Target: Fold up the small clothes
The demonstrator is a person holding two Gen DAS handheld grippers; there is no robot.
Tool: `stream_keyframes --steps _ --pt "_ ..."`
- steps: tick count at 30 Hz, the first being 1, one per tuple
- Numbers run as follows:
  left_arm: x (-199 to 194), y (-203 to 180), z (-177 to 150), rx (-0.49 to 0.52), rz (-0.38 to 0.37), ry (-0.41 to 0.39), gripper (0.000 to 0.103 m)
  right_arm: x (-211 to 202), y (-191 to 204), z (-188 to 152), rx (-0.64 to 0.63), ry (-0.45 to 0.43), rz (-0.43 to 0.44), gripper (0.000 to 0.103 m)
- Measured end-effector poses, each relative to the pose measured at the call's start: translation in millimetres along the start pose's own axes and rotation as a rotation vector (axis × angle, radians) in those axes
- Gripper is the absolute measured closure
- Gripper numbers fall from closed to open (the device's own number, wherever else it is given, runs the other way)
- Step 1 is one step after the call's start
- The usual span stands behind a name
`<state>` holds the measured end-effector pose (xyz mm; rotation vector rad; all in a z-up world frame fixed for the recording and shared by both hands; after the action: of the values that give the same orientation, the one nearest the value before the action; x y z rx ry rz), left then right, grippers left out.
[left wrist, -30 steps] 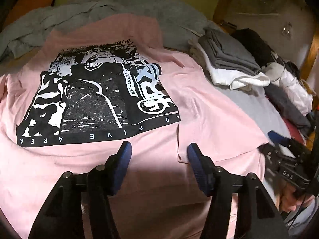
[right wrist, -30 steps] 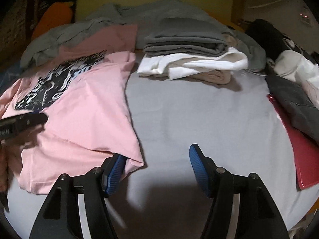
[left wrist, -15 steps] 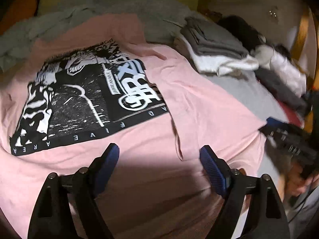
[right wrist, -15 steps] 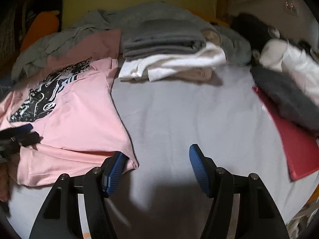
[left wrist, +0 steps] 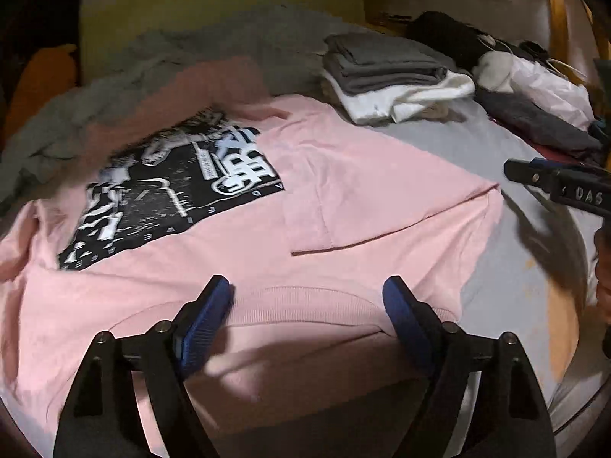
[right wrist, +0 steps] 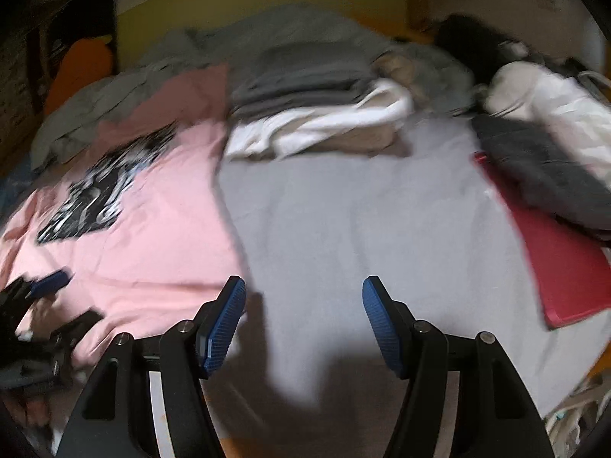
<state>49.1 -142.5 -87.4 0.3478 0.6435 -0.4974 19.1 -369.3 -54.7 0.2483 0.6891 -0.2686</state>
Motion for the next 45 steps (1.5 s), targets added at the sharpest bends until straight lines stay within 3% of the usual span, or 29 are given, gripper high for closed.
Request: stream_keyframes --steps 1,4,7,9,10,11,14,17,20,23,29,33,37,40,45 --pt "-4.3 -1.0 0.6 -0.014 -0.024 -0.017 0.031 -4.3 -1.5 3.1 0.001 -0.027 -0.009 0.039" --pt "-12.6 3.6 5.9 -0.092 -0.118 -0.048 0.031 -15.9 0.5 7.1 0.023 -0.037 0.094 0.039" --pt "-2.7 16.4 18.8 -0.174 -0.118 -0.023 0.032 -19.4 9.0 8.4 0.013 -0.06 0.148 0.039" --pt "11.6 27.2 27.5 -0.245 -0.12 0.007 0.046 -9.8 22.2 13.2 -0.021 -0.07 0.129 0.05" --pt "18.5 31.1 30.9 -0.288 -0.146 0.02 0.066 -3.0 31.8 17.0 -0.044 -0.063 0.131 0.061" --pt "26.5 34.3 34.8 -0.326 -0.18 0.032 0.075 5.5 43.1 19.1 -0.071 -0.041 0.153 0.068" --pt "41.7 36.8 36.8 -0.351 -0.147 0.076 0.086 23.0 53.3 10.5 -0.112 0.031 0.139 0.079" --pt "38.2 22.0 32.7 -0.265 -0.029 0.096 0.085 38.9 44.1 -1.0 -0.128 0.1 0.083 0.081" --pt "26.7 4.0 27.5 -0.168 0.102 0.09 0.085 41.3 39.2 -0.5 -0.169 0.076 -0.004 0.081" --pt "19.5 -1.4 21.0 -0.127 0.114 0.06 0.085 41.7 34.2 -2.1 -0.175 0.073 -0.035 0.081" --pt "-10.3 18.2 9.7 -0.193 0.028 0.027 0.084 29.2 12.0 5.1 -0.04 0.082 0.072 0.081" --pt "-52.2 60.8 -5.4 -0.249 0.146 -0.006 0.077 17.6 -1.5 16.0 0.019 0.009 0.067 0.081" --pt "-92.2 108.3 -37.2 -0.361 0.2 -0.002 0.072 5.2 -1.2 20.4 0.078 -0.006 0.175 0.081" --pt "-106.3 127.5 -67.3 -0.43 0.217 0.04 0.072 -8.1 31.1 6.6 -0.044 -0.035 0.202 0.081" --pt "-102.1 109.1 -99.5 -0.488 0.09 0.112 0.068 -33.3 93.1 -33.7 -0.166 0.026 0.389 0.081"
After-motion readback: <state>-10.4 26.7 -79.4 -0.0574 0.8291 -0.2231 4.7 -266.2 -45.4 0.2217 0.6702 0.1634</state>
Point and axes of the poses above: each gripper's, at about its wrist camera, not at the fingertips, and x roughly the way its jaws point, y to its left, z to its top, the point moved 5 cm from there along x, roughly the way its jaws point, and after that the axes turned 9 degrees about x, right-handed, at the moved point
